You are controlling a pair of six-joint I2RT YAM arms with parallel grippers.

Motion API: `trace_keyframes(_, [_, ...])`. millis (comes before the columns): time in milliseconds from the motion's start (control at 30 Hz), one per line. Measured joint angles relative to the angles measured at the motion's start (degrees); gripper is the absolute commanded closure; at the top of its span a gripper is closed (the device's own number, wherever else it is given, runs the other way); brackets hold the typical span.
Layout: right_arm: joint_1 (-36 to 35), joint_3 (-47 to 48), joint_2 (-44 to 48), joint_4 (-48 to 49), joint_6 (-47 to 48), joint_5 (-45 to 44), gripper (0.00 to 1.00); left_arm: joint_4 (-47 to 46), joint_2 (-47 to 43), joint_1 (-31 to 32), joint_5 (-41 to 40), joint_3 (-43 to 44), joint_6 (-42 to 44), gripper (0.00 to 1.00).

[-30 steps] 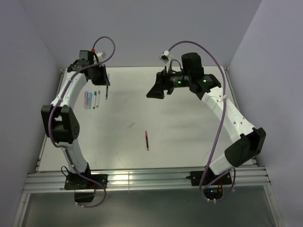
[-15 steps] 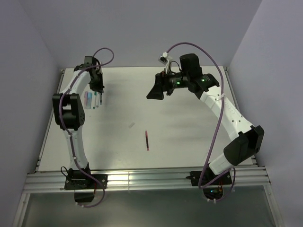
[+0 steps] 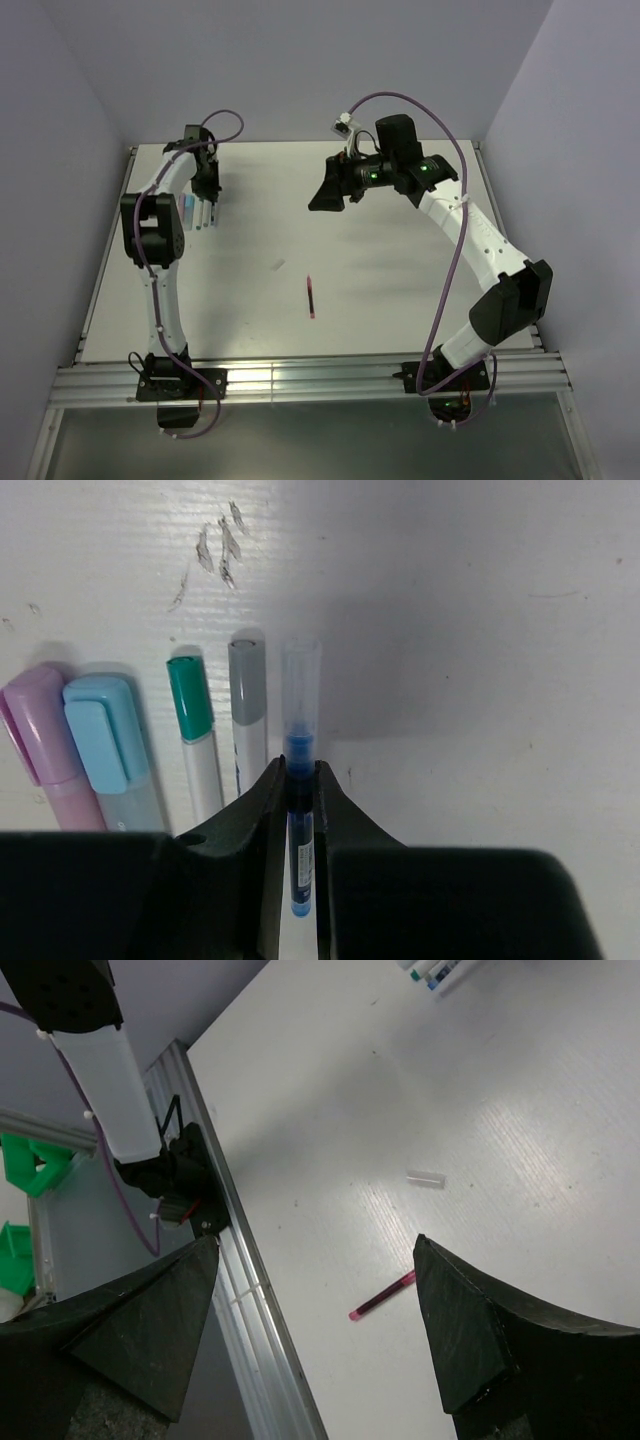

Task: Insert the pens into the pen caps
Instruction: Place the pen at the center of the board.

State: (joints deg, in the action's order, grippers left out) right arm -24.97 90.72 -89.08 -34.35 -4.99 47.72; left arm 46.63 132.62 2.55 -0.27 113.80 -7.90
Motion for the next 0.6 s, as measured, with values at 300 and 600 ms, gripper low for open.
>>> trace_keyframes(300, [0.00, 0.02, -0.07, 0.02, 0.00, 0.17, 0.14, -0.02, 1.86, 0.00, -2.27, 0.66, 1.25, 0.82])
trace_keyframes(600, [0.00, 0.02, -0.37, 0.00, -0.02, 0.39, 0.14, 0.31, 2.60, 0.00, -2.51, 1.25, 1.49, 0.60])
